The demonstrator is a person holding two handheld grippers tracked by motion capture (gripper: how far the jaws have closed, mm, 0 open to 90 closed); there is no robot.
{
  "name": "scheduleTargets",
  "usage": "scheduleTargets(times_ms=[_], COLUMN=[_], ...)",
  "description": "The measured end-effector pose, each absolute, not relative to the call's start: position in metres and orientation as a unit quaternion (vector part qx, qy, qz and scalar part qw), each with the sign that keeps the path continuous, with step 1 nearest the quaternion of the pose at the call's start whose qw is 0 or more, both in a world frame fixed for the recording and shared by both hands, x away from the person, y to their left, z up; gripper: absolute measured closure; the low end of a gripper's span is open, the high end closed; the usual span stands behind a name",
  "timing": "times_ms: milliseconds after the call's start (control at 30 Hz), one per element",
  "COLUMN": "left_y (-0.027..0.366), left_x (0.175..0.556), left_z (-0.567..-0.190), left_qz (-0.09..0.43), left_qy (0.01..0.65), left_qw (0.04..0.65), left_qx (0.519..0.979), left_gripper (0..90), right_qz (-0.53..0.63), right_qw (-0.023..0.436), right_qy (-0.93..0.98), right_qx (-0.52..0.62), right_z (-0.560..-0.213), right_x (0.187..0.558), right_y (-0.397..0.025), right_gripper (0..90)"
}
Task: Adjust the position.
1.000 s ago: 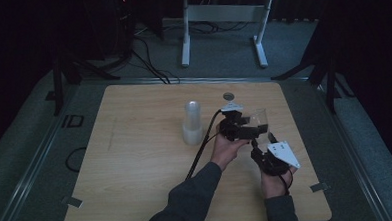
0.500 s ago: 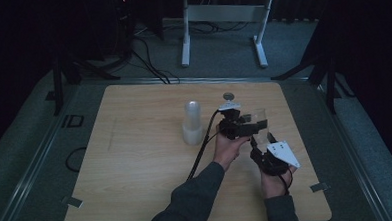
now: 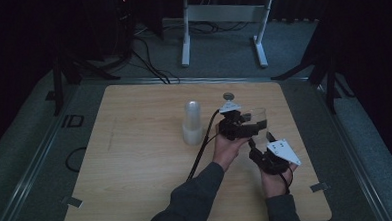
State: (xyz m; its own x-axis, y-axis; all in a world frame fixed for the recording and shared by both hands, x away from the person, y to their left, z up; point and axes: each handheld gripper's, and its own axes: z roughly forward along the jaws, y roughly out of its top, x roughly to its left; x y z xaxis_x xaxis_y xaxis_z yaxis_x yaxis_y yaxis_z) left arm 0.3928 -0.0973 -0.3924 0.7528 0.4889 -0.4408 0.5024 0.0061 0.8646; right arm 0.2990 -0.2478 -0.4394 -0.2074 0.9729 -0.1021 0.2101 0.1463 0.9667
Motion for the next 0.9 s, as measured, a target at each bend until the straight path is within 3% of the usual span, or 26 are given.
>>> scheduleTargets(times_ms=[267,500,900], left_y=[-0.104,-0.111,-0.108], left_x=[0.384,0.377,0.381], left_z=[-0.392,-0.390,-0.391], left_qz=[0.045,0.088,0.030], left_qy=[0.329,0.308,0.329], left_qw=[0.597,0.575,0.607], left_qx=[0.731,0.753,0.723], left_gripper=[27.8,27.2,24.4], right_qz=[0.461,0.458,0.469], right_qw=[0.398,0.381,0.382], right_qy=[0.639,0.646,0.631], right_qx=[0.470,0.477,0.486], right_z=[-0.436,-0.439,-0.439], right_x=[0.304,0.307,0.305], right_y=[-0.251,-0.252,-0.255], right_gripper=[29.2,37.6,41.1])
